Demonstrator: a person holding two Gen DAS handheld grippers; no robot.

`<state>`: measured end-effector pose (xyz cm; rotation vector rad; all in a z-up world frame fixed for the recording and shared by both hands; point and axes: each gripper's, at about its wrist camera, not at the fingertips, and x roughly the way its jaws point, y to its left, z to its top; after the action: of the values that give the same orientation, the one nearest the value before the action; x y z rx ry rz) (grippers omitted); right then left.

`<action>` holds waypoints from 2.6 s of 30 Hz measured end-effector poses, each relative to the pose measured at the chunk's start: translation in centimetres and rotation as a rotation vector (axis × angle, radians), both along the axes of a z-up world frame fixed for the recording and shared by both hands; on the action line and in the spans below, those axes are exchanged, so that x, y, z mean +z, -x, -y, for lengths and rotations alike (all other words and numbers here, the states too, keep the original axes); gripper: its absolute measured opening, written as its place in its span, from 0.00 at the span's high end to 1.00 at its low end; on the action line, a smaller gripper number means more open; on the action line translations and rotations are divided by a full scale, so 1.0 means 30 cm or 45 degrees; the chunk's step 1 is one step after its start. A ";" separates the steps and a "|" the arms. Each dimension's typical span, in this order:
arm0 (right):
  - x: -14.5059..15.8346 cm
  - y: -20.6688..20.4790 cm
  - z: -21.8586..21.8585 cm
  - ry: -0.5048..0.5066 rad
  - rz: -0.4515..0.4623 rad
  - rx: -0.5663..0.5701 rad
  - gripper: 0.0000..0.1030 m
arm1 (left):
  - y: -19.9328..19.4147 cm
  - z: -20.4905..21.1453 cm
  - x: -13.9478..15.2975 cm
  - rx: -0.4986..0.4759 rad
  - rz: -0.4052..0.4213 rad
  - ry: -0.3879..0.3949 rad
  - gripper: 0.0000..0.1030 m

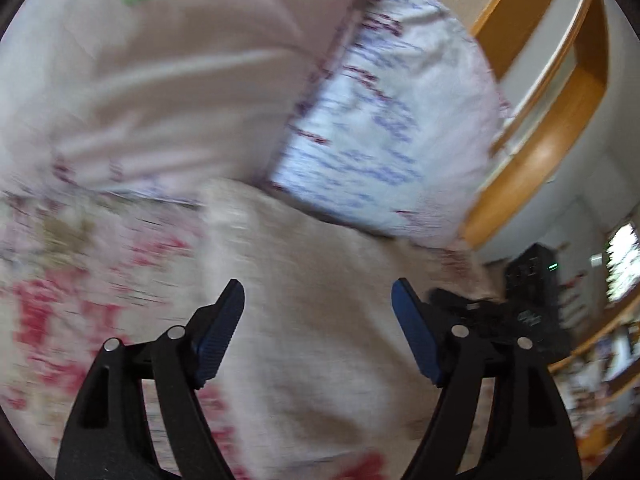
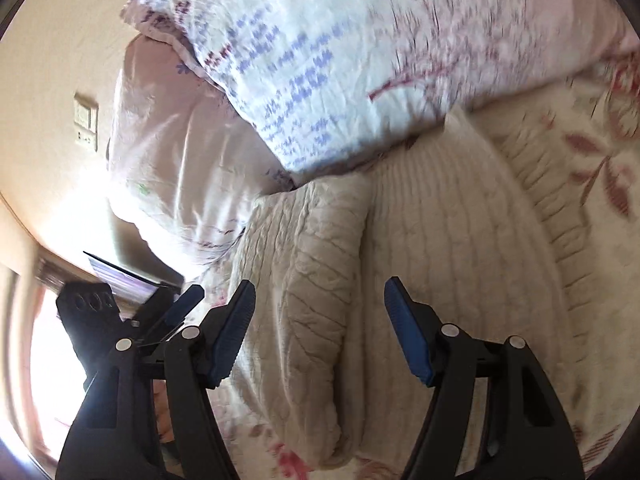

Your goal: Fold small clothes

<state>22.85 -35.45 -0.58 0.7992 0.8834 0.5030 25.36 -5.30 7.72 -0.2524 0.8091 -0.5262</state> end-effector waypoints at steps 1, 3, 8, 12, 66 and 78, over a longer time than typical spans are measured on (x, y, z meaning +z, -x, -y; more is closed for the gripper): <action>-0.008 -0.007 -0.005 -0.006 -0.020 0.002 0.34 | -0.006 -0.023 -0.007 0.027 0.006 -0.052 0.26; -0.019 -0.016 -0.021 0.021 -0.043 0.002 0.37 | -0.004 -0.042 -0.030 0.060 -0.003 -0.132 0.26; -0.027 -0.021 -0.075 0.067 -0.064 0.071 0.43 | -0.026 -0.046 -0.114 0.034 -0.120 -0.164 0.26; -0.033 -0.035 -0.108 0.115 -0.088 0.102 0.43 | -0.041 -0.034 -0.172 0.000 -0.203 -0.127 0.26; -0.023 0.042 0.207 0.655 0.060 -0.216 0.69 | 0.104 0.113 -0.172 -0.245 -0.232 0.078 0.16; -0.026 0.053 0.368 0.175 -0.037 -0.304 0.46 | 0.090 0.183 -0.209 -0.272 -0.273 0.059 0.16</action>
<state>21.28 -46.50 -1.36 0.7752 0.8270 0.2187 22.66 -10.78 1.44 -0.2695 1.0397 -0.7275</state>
